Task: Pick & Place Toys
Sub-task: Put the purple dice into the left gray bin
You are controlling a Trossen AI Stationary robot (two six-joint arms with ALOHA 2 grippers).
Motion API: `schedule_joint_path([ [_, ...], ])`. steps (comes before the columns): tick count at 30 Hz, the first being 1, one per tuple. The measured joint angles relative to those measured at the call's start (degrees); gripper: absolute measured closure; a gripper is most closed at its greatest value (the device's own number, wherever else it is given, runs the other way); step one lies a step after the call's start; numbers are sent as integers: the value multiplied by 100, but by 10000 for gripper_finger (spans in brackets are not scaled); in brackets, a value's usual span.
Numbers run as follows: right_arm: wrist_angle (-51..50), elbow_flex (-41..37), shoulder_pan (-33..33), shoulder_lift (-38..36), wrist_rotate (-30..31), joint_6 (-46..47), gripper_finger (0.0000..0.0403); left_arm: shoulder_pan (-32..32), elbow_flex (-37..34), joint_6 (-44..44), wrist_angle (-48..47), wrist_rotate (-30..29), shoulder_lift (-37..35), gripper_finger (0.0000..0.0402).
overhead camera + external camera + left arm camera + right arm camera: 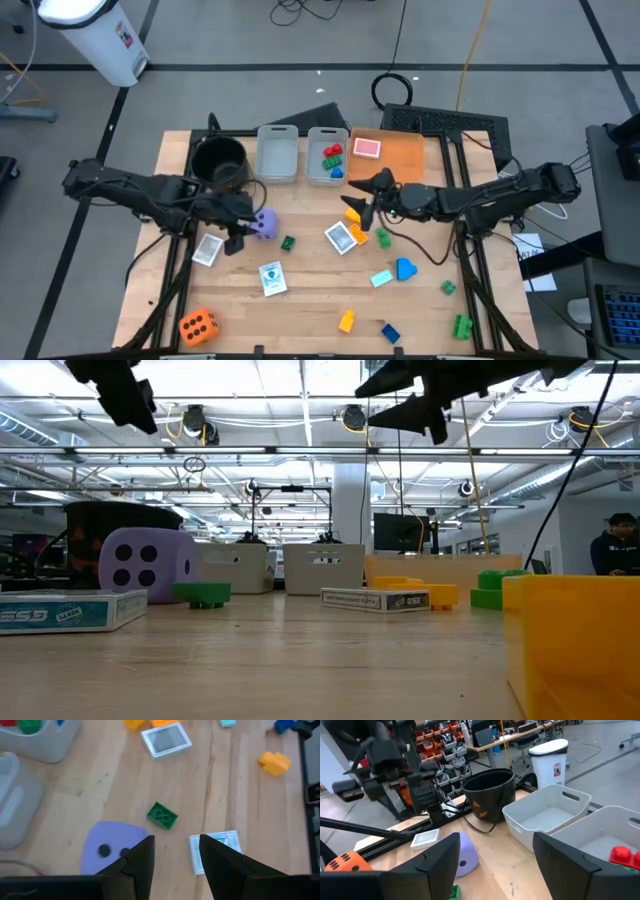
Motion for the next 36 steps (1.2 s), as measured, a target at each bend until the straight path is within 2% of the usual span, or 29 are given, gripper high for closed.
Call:
schedule_joint_path([
  [9, 19, 621, 0, 744, -14, -20, 161, -4, 0, -231, -131, -343, -555, 243],
  [22, 46, 660, -17, 786, 158, -236, 161, 173, 0, 644, -161, -649, -472, 236],
  [27, 38, 660, -17, 786, 141, -363, 161, 330, 0, 649, -177, -649, -464, 193],
  [36, -50, 660, -17, 786, 112, -681, 161, 582, 0, 718, -177, -252, -458, 71],
])
